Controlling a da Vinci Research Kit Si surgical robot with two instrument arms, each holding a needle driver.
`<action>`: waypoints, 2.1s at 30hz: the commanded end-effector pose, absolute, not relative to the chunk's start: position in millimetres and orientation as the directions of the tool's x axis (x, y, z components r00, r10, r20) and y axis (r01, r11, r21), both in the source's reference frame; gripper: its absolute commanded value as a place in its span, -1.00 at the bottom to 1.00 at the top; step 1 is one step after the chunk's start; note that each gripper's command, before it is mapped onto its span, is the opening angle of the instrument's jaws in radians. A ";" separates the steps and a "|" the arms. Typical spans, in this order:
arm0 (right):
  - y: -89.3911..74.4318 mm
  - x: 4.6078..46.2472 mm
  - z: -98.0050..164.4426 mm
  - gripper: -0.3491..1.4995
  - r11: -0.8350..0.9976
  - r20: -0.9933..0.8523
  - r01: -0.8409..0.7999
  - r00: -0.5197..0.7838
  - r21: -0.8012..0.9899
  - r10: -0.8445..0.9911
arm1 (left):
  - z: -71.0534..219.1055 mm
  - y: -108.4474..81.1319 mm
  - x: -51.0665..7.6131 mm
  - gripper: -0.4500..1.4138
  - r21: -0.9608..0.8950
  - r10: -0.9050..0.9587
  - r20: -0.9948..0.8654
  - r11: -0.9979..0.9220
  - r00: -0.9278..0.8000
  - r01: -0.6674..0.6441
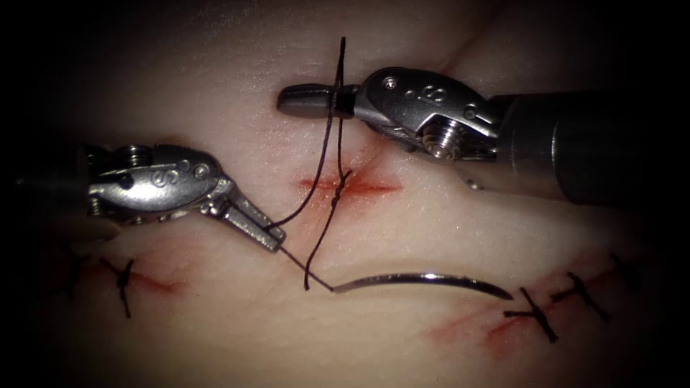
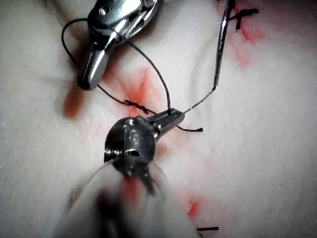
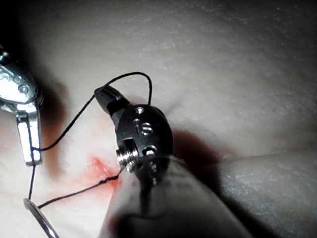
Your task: Wound Closure
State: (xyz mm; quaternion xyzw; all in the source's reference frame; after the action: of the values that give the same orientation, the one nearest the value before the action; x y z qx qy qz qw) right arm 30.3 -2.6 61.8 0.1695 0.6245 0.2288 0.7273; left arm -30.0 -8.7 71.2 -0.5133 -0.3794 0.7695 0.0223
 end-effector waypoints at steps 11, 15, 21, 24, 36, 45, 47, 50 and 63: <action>-3.0 31.6 58.7 -1.00 0.815 -0.815 0.021 -0.013 0.579 0.580 | 75.8 -7.4 -31.4 -1.00 -0.629 0.441 -0.710 -0.748 -0.550 0.212; -3.6 31.7 59.1 -1.00 0.793 -0.794 0.081 -0.023 0.604 0.607 | 75.7 -7.0 -31.3 -1.00 -0.631 0.451 -0.700 -0.753 -0.553 0.185; -4.5 31.7 60.0 -1.00 0.746 -0.754 0.199 -0.047 0.636 0.656 | 75.9 -6.3 -30.9 -1.00 -0.631 0.463 -0.686 -0.763 -0.562 0.141; -4.9 31.7 60.1 -1.00 0.727 -0.742 0.260 -0.053 0.636 0.668 | 76.1 -5.7 -30.3 -1.00 -0.635 0.470 -0.679 -0.761 -0.564 0.130; -5.1 31.5 60.4 -1.00 0.654 -0.762 0.465 0.073 0.597 0.643 | 74.6 -5.7 -28.1 -1.00 -0.684 0.490 -0.671 -0.700 -0.556 0.207; -5.5 31.7 60.5 -1.00 0.583 -0.819 0.597 0.252 0.550 0.515 | 72.6 -6.4 -26.8 -1.00 -0.706 0.486 -0.667 -0.655 -0.565 0.270; -5.6 31.7 60.6 -1.00 0.573 -0.830 0.615 0.283 0.542 0.480 | 72.0 -6.1 -26.5 -1.00 -0.709 0.489 -0.666 -0.649 -0.563 0.276; -6.0 31.8 60.7 -1.00 0.550 -0.846 0.646 0.349 0.529 0.404 | 71.3 -5.3 -26.2 -1.00 -0.715 0.495 -0.665 -0.640 -0.560 0.283; -7.2 33.0 62.7 -1.00 0.544 -0.841 0.655 0.498 0.525 0.212 | 69.4 -7.8 -26.5 -1.00 -0.725 0.448 -0.667 -0.572 -0.595 0.382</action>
State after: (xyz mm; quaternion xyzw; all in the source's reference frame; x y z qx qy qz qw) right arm 32.2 -6.9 62.3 0.4516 0.4747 -0.1515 0.7401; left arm -26.1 -7.7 68.6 -0.4466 -0.4642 0.7647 0.0160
